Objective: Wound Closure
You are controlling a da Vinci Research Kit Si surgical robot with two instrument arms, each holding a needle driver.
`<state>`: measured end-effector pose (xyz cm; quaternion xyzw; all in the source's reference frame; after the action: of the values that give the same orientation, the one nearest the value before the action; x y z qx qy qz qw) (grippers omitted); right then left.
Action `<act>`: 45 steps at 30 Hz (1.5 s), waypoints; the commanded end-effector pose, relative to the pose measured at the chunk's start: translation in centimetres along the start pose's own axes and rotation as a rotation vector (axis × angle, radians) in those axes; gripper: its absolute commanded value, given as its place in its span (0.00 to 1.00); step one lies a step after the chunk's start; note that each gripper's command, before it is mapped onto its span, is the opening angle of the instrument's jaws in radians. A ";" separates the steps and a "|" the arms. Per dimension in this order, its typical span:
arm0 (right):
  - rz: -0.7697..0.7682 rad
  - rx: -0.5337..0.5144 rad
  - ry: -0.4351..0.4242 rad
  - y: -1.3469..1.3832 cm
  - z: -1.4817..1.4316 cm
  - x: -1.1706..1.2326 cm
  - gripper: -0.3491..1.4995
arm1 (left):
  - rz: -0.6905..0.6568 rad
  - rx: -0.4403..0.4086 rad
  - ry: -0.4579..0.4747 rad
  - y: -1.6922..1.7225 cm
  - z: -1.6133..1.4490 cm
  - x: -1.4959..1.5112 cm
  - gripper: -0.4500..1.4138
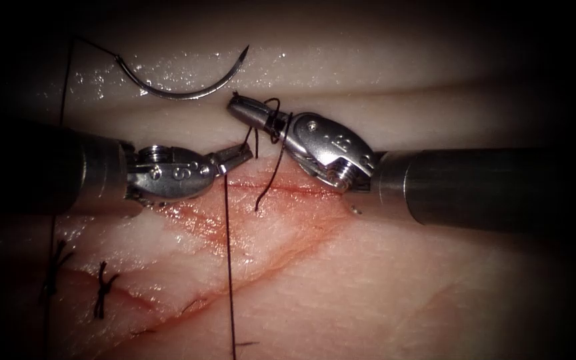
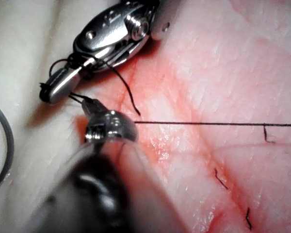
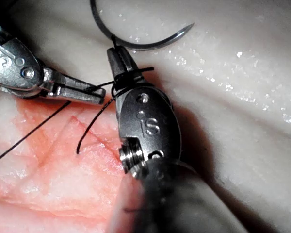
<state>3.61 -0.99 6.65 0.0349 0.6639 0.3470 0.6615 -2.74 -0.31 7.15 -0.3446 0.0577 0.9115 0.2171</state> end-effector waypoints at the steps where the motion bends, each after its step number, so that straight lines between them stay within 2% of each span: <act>1: 0.000 0.000 0.002 -0.05 0.06 -0.03 0.00 | -0.004 -0.002 0.003 0.02 0.07 -0.01 0.00; 5: -0.009 -0.018 0.008 -0.16 -0.01 -0.12 0.00 | -0.016 -0.010 0.008 0.04 0.01 -0.07 0.00; 7: 0.028 -0.090 0.050 -0.38 -0.17 -0.35 0.00 | -0.025 -0.016 0.006 0.13 -0.06 -0.19 0.00; 9: 0.084 -0.122 0.062 -0.45 -0.22 -0.44 0.00 | -0.028 -0.027 -0.013 0.16 -0.10 -0.26 0.00; 10: 0.163 -0.145 0.071 -0.50 -0.24 -0.48 0.00 | -0.031 -0.029 -0.018 0.17 -0.11 -0.29 0.00; 13: 0.831 -0.188 0.150 -0.63 -0.29 -0.51 0.00 | -0.036 -0.023 -0.027 0.12 -0.15 -0.37 0.00; 15: 0.907 -0.207 0.112 -0.67 -0.30 -0.46 0.00 | -0.036 -0.021 -0.029 0.08 -0.16 -0.38 0.00; 18: 0.820 -0.215 0.072 -0.77 -0.32 -0.33 0.00 | -0.048 -0.023 -0.048 -0.20 -0.25 -0.33 0.00; 23: 0.787 -0.223 0.050 -0.86 -0.33 -0.30 0.00 | -0.064 0.007 -0.062 -0.73 -0.43 -0.16 0.00; 25: 0.785 -0.226 0.036 -0.88 -0.35 -0.32 0.00 | -0.065 0.044 -0.056 -1.18 -0.56 0.01 0.00; 31: 0.770 -0.233 0.016 -0.91 -0.41 -0.39 0.00 | -0.059 0.061 -0.058 -1.54 -0.64 0.12 0.00; 38: 0.757 -0.236 -0.021 -1.03 -0.62 -0.48 0.00 | -0.066 0.093 -0.058 -1.93 -0.77 0.04 0.00; 40: 0.658 -0.227 -0.042 -1.08 -0.66 -0.47 0.00 | -0.070 0.100 -0.055 -2.06 -0.78 0.01 0.00; 45: 0.204 -0.193 -0.109 -1.17 -0.71 -0.42 0.00 | -0.070 0.103 -0.058 -2.21 -0.69 0.00 0.00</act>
<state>3.49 -2.40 6.23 0.0448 0.5828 0.4586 0.6693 -1.30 1.50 6.69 -0.3072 0.0865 0.9088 0.2688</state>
